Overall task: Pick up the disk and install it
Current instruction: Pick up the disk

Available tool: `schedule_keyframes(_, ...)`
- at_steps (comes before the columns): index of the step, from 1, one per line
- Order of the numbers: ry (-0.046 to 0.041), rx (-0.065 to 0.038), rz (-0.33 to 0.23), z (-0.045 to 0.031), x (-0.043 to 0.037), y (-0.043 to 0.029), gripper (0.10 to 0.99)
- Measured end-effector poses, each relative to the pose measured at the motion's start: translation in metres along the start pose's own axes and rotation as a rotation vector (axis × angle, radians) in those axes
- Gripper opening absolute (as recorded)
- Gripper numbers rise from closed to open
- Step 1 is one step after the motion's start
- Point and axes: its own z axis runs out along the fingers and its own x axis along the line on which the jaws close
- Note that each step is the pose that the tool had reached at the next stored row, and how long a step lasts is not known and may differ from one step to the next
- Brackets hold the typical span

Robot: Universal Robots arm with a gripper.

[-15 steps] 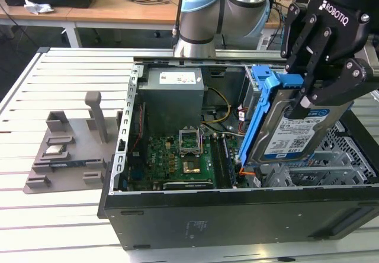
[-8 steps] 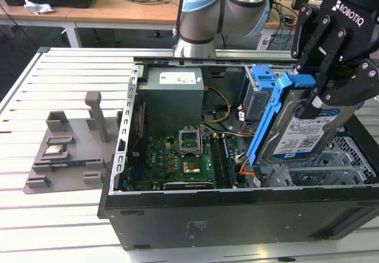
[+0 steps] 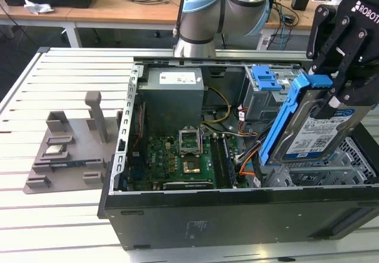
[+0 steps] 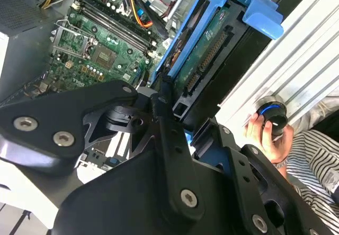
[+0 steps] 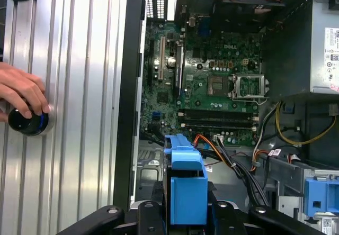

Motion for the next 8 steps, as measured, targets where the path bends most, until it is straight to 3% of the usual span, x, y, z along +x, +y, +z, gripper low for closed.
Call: schedule_keyframes(8,0.0000,0.000,0.000,-0.0013,0.0010,-0.0222,0.365)
